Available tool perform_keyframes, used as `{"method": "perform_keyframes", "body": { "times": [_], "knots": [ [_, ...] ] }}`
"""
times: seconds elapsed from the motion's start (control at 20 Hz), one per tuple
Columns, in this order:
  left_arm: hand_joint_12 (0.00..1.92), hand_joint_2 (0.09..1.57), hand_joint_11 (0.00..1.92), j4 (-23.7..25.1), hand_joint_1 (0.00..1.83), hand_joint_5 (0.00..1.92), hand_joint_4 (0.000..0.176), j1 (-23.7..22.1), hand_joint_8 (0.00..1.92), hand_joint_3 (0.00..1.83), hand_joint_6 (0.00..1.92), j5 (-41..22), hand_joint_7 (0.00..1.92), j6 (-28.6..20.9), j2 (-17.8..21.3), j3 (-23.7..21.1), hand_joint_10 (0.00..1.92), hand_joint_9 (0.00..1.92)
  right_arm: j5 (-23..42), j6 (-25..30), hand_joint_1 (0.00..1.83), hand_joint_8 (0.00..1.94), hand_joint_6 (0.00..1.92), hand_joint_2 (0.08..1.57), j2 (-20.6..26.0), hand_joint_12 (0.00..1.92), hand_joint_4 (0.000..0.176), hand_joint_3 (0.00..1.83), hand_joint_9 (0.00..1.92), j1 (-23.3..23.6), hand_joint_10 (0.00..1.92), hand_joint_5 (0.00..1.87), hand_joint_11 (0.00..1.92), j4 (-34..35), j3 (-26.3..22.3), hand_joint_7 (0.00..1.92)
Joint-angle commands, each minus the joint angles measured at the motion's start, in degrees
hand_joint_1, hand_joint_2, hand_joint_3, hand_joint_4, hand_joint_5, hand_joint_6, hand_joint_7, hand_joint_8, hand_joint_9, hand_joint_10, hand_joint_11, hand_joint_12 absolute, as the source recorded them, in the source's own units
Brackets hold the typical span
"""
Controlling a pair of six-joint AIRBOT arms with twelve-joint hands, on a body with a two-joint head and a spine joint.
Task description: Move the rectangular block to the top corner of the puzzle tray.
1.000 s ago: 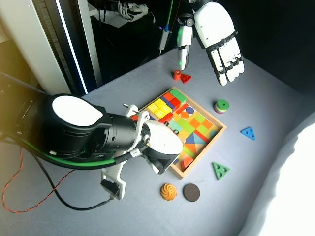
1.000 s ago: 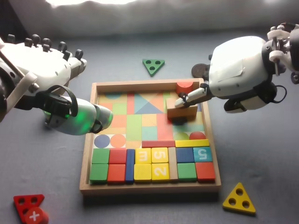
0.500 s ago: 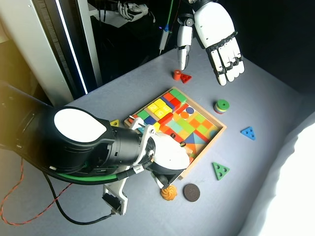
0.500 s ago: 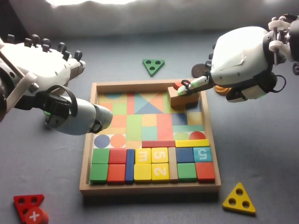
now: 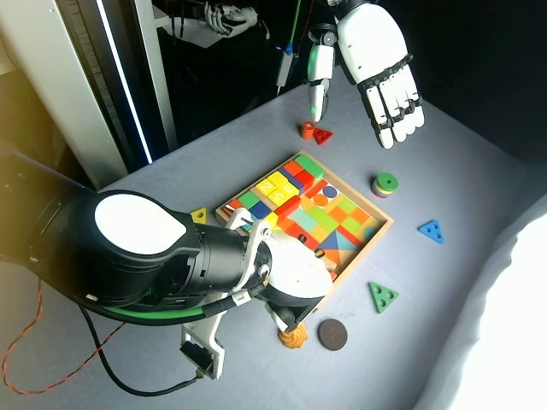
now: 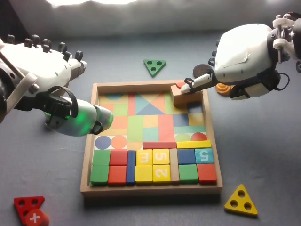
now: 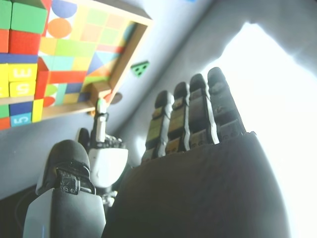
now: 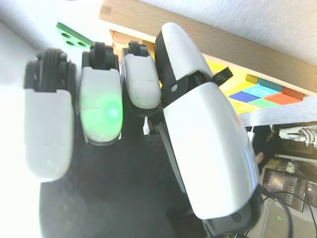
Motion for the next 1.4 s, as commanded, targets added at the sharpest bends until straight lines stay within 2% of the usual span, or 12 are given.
{"method": "perform_keyframes", "body": {
  "times": [0.0, 0.2, 0.4, 0.5, 0.55, 0.6, 0.7, 0.75, 0.9, 1.05, 1.2, 1.35],
  "knots": [
    [0.00, 1.17, 0.00, 4.6, 0.00, 0.03, 0.000, -0.8, 0.00, 0.00, 0.00, 0.2, 0.02, 0.2, 0.7, -0.3, 0.00, 0.00, -1.6, -0.7, 1.13, 1.94, 0.03, 1.28, 1.0, 1.92, 0.000, 0.00, 1.70, 0.4, 1.92, 0.34, 1.85, 0.7, 0.4, 1.50],
    [0.00, 1.19, 0.00, 4.6, 0.00, 0.03, 0.000, -0.8, 0.00, 0.01, 0.00, 0.2, 0.02, 0.2, 0.7, -0.3, 0.00, 0.01, -1.8, -0.6, 1.10, 1.94, 0.00, 1.30, 1.6, 1.92, 0.000, 0.00, 1.71, 0.4, 1.92, 0.25, 1.86, 0.7, 0.4, 1.50],
    [0.00, 1.17, 0.00, 4.6, 0.00, 0.04, 0.000, -0.8, 0.00, 0.00, 0.00, 0.2, 0.03, 0.2, 0.7, -0.3, 0.00, 0.01, -1.8, -0.6, 1.11, 1.94, 0.01, 1.30, 2.2, 1.92, 0.000, 0.00, 1.71, 0.4, 1.92, 0.28, 1.86, 0.7, 0.4, 1.49],
    [0.00, 1.17, 0.00, 4.6, 0.00, 0.04, 0.000, -0.8, 0.00, 0.00, 0.00, 0.2, 0.01, 0.2, 0.7, -0.3, 0.00, 0.00, -1.8, -0.5, 1.08, 1.94, 0.00, 1.32, 2.5, 1.92, 0.000, 0.01, 1.71, 0.4, 1.92, 0.21, 1.86, 0.7, 0.4, 1.50],
    [0.00, 1.18, 0.00, 4.6, 0.00, 0.05, 0.000, -0.8, 0.01, 0.00, 0.01, 0.2, 0.02, 0.2, 0.7, -0.3, 0.00, 0.01, -1.8, -0.2, 1.12, 1.94, 0.04, 1.29, 2.6, 1.92, 0.000, 0.00, 1.71, 0.4, 1.92, 0.30, 1.86, 0.7, 0.4, 1.50],
    [0.00, 1.18, 0.00, 4.6, 0.00, 0.05, 0.000, -0.8, 0.01, 0.00, 0.01, 0.2, 0.02, 0.2, 0.7, -0.3, 0.00, 0.01, -1.7, -0.1, 1.12, 1.94, 0.04, 1.29, 2.7, 1.92, 0.000, 0.00, 1.71, 0.3, 1.92, 0.30, 1.86, 0.7, 0.4, 1.50],
    [0.00, 1.17, 0.00, 4.6, 0.00, 0.06, 0.000, -0.8, 0.01, 0.00, 0.01, 0.2, 0.04, 0.2, 0.7, -0.3, 0.01, 0.02, -1.7, -0.1, 1.11, 1.94, 0.01, 1.28, 2.9, 1.92, 0.000, 0.00, 1.71, 0.3, 1.92, 0.23, 1.86, 0.7, 0.4, 1.50],
    [0.00, 1.17, 0.01, 4.6, 0.00, 0.07, 0.000, -0.8, 0.01, 0.00, 0.01, 0.2, 0.05, 0.2, 0.7, -0.3, 0.01, 0.03, -1.6, -0.1, 1.12, 1.94, 0.03, 1.28, 2.9, 1.92, 0.000, 0.00, 1.72, 0.3, 1.92, 0.28, 1.88, 0.7, 0.4, 1.51],
    [0.00, 1.17, 0.00, 4.6, 0.00, 0.06, 0.000, -0.8, 0.01, 0.00, 0.00, 0.2, 0.04, 0.2, 0.7, -0.3, 0.00, 0.02, -1.4, -0.2, 1.13, 1.94, 0.02, 1.27, 2.9, 1.92, 0.000, 0.00, 1.73, 0.6, 1.92, 0.28, 1.88, 0.7, 0.4, 1.52],
    [0.01, 1.17, 0.02, 4.6, 0.00, 0.08, 0.000, -0.8, 0.02, 0.00, 0.01, 0.2, 0.09, 0.2, 0.7, -0.3, 0.01, 0.06, -1.1, -0.2, 1.10, 1.94, 0.00, 1.28, 2.9, 1.92, 0.000, 0.00, 1.73, 1.0, 1.92, 0.22, 1.88, -0.2, 0.4, 1.52],
    [0.00, 1.17, 0.00, 4.6, 0.00, 0.07, 0.000, -0.8, 0.00, 0.00, 0.00, 0.2, 0.05, 0.2, 0.7, -0.3, 0.00, 0.03, -0.9, -0.1, 1.13, 1.94, 0.02, 1.28, 2.9, 1.92, 0.000, 0.00, 1.74, 1.5, 1.92, 0.26, 1.89, -0.4, 0.2, 1.53],
    [0.01, 1.17, 0.02, 4.6, 0.00, 0.09, 0.000, -0.8, 0.01, 0.00, 0.01, 0.2, 0.08, 0.2, 0.7, -0.3, 0.01, 0.06, -0.8, -0.1, 1.12, 1.94, 0.00, 1.26, 2.9, 1.92, 0.000, 0.00, 1.76, 1.8, 1.92, 0.19, 1.90, -0.8, 0.2, 1.56]
  ]
}}
